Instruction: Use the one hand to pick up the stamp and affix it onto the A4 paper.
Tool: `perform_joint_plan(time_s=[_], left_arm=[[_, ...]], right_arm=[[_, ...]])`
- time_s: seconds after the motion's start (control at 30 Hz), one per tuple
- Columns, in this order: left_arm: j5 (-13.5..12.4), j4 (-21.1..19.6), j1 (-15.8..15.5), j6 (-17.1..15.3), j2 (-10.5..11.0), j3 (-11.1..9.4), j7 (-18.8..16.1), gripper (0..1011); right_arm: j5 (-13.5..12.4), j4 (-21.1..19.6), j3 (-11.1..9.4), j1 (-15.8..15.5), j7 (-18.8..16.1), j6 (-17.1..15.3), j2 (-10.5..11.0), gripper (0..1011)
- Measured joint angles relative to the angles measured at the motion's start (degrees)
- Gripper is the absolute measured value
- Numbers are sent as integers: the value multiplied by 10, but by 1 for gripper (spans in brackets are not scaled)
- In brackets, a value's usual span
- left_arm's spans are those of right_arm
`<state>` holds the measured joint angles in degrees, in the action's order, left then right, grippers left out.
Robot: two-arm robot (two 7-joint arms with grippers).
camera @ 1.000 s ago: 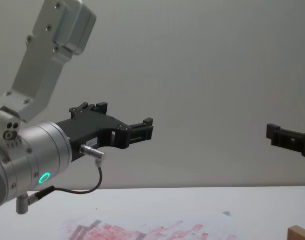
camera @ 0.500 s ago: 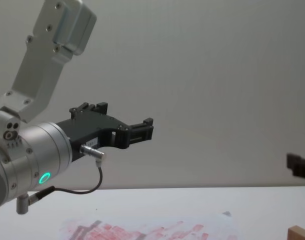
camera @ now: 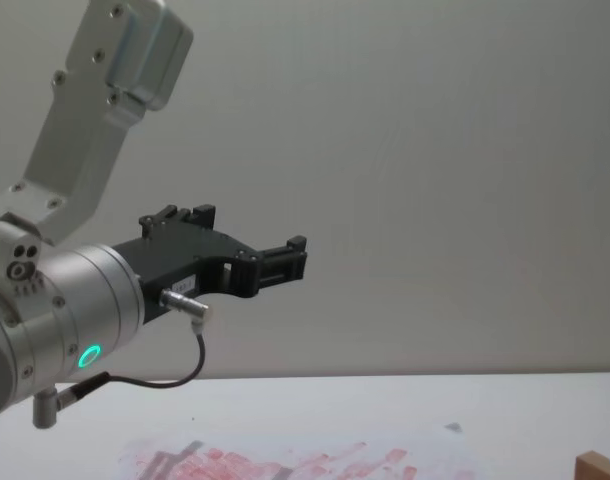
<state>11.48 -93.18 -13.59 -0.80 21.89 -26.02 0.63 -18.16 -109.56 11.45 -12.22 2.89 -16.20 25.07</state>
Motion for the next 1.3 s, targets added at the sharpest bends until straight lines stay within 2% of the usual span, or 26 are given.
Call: perform_joint_plan(time_s=[0.23,0.53,1.1,1.23,1.3], left_arm=[[0,0,0,0,0,0,0,1001],[0,0,0,0,0,0,0,1001],[0,0,0,0,0,0,0,1001],[0,0,0,0,0,0,0,1001],[0,0,0,0,0,0,0,1001]], right_arm=[[9,9,1,3,-12,-42,1,1001],[32,36,4,27,-43,-70,-5,1001],[74,95,14,85,-102,-86,-26,1001],[79,103,15,92,-109,-87,-29,907],[81,105,15,94,-111,-87,-29,892]])
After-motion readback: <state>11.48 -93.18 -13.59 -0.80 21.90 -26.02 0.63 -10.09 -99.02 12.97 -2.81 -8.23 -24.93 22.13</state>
